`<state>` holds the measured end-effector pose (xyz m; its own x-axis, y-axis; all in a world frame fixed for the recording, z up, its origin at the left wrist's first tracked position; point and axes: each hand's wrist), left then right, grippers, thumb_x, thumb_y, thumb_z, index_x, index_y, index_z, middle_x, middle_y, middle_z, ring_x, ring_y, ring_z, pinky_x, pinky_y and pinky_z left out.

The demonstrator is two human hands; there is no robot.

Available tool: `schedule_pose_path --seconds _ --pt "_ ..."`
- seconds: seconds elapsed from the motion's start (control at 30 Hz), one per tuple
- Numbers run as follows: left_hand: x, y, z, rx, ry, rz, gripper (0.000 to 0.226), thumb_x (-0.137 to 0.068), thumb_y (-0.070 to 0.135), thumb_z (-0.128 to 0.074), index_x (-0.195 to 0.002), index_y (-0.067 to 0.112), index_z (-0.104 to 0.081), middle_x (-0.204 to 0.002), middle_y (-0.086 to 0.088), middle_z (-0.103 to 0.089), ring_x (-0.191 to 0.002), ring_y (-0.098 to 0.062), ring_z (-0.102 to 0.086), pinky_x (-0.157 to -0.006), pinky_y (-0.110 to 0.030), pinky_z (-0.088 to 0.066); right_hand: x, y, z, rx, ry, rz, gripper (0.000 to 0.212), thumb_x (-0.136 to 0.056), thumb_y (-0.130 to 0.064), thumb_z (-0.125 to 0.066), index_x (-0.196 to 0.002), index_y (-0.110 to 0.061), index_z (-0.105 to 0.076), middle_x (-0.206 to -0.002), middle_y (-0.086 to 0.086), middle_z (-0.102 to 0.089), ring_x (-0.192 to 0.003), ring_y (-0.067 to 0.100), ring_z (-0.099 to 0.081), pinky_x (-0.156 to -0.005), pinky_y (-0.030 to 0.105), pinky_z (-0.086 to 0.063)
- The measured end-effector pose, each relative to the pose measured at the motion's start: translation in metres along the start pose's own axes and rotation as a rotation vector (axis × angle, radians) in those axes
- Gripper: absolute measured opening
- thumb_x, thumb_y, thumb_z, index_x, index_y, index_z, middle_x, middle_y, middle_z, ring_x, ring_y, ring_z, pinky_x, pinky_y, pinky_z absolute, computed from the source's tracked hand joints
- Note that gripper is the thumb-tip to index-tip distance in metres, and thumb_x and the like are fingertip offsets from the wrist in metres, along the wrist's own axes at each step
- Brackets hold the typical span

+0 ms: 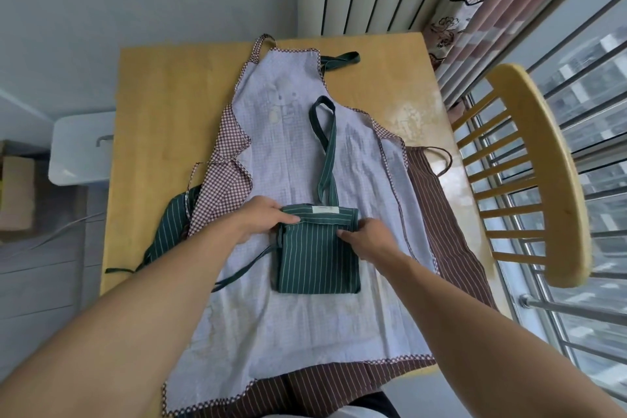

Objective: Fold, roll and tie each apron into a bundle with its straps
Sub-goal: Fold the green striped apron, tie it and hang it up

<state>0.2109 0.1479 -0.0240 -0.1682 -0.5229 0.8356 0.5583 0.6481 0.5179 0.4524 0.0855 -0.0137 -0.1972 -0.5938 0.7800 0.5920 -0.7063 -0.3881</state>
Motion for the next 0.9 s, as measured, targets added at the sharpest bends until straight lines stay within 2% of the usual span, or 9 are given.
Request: schedule_pose_path --seconds 0.17,0.27,0.37,0.47,0.57,0.7,0.77,0.83,0.9 --pt "0.014 -0.003 -0.012 0.293 -0.122 0.033 0.028 -0.096 0.017 -0.069 -0.121 0.010 -0.059 -0.118 -0.004 -0.071 -0.102 -0.011 -0.066 -0.071 -0.027 -0.051 0.005 0.002 0.002 -0.255 -0.056 0.019 0.025 -0.097 -0.031 -0.068 -0.116 -0.015 -0.065 -0.098 -0.004 -0.069 -0.086 0.010 -0.064 -0.070 0.022 -0.048" --pt "0.016 -0.011 -0.014 0.365 -0.167 0.022 0.034 -0.094 0.018 -0.072 -0.125 0.008 -0.063 -0.119 -0.005 -0.074 -0.116 -0.018 -0.065 -0.094 -0.034 -0.051 0.010 0.007 0.002 -0.376 -0.111 0.018 0.029 -0.099 -0.028 -0.065 -0.123 -0.012 -0.063 -0.113 -0.001 -0.070 -0.102 0.017 -0.065 -0.093 0.032 -0.048" --pt "0.018 -0.022 -0.019 0.319 -0.184 0.019 0.030 -0.091 0.016 -0.075 -0.120 0.012 -0.070 -0.119 -0.005 -0.074 -0.121 -0.021 -0.063 -0.108 -0.039 -0.047 0.018 0.015 0.002 -0.421 -0.188 -0.031 0.035 -0.098 -0.030 -0.067 -0.125 -0.008 -0.062 -0.111 0.005 -0.073 -0.099 0.022 -0.071 -0.098 0.043 -0.056" --pt "0.019 -0.036 -0.029 0.168 -0.152 0.021 0.027 -0.089 0.019 -0.078 -0.115 0.020 -0.070 -0.123 -0.004 -0.069 -0.119 -0.021 -0.062 -0.103 -0.043 -0.053 0.029 0.024 0.001 -0.219 -0.155 -0.011 0.044 -0.095 -0.035 -0.071 -0.125 -0.010 -0.050 -0.108 -0.001 -0.063 -0.091 0.017 -0.065 -0.087 0.036 -0.054" --pt "0.020 -0.047 -0.041 -0.006 -0.034 -0.050 0.027 -0.087 0.021 -0.081 -0.109 0.020 -0.066 -0.120 -0.004 -0.066 -0.105 -0.021 -0.068 -0.075 -0.039 -0.064 0.040 0.038 -0.011 0.057 0.034 0.132 0.069 -0.090 -0.042 -0.075 -0.142 -0.017 -0.038 -0.114 -0.001 -0.064 -0.095 0.018 -0.068 -0.082 0.037 -0.058" --pt "0.034 -0.054 -0.041 -0.337 0.266 -0.208 0.047 -0.078 0.047 -0.084 -0.110 0.029 -0.054 -0.106 0.010 -0.062 -0.093 -0.013 -0.064 -0.079 -0.036 -0.058 0.060 0.057 -0.030 0.525 0.381 0.570 0.077 -0.090 -0.055 -0.068 -0.150 -0.024 -0.031 -0.146 -0.001 -0.046 -0.130 0.019 -0.050 -0.112 0.040 -0.045" --pt "0.046 -0.060 -0.041 -0.418 0.478 -0.353 0.044 -0.080 0.048 -0.081 -0.108 0.031 -0.053 -0.099 0.014 -0.059 -0.086 -0.010 -0.061 -0.075 -0.037 -0.057 0.070 0.066 -0.037 0.662 0.476 0.729 0.079 -0.088 -0.055 -0.068 -0.151 -0.023 -0.033 -0.151 0.001 -0.044 -0.135 0.022 -0.045 -0.115 0.043 -0.042" --pt "0.054 -0.064 -0.045 -0.448 0.623 -0.530 0.031 -0.082 0.040 -0.080 -0.097 0.030 -0.055 -0.088 0.014 -0.057 -0.078 -0.008 -0.057 -0.064 -0.032 -0.053 0.075 0.075 -0.045 0.724 0.503 0.819 0.076 -0.086 -0.050 -0.073 -0.149 -0.023 -0.041 -0.152 0.005 -0.046 -0.137 0.024 -0.044 -0.112 0.046 -0.045" --pt "0.062 -0.067 -0.052 -0.428 0.602 -0.587 0.021 -0.086 0.031 -0.078 -0.089 0.029 -0.057 -0.080 0.014 -0.057 -0.073 -0.006 -0.055 -0.060 -0.026 -0.047 0.078 0.083 -0.053 0.764 0.414 0.895 0.070 -0.085 -0.045 -0.075 -0.146 -0.024 -0.047 -0.152 0.004 -0.048 -0.139 0.025 -0.044 -0.109 0.048 -0.047"
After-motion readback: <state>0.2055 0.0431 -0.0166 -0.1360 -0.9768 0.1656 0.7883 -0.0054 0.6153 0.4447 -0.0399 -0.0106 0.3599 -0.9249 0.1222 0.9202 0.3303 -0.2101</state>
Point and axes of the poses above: each hand's wrist, its own x-axis away from the middle knuckle, its own z-axis out of the back of the hand, y = z × x
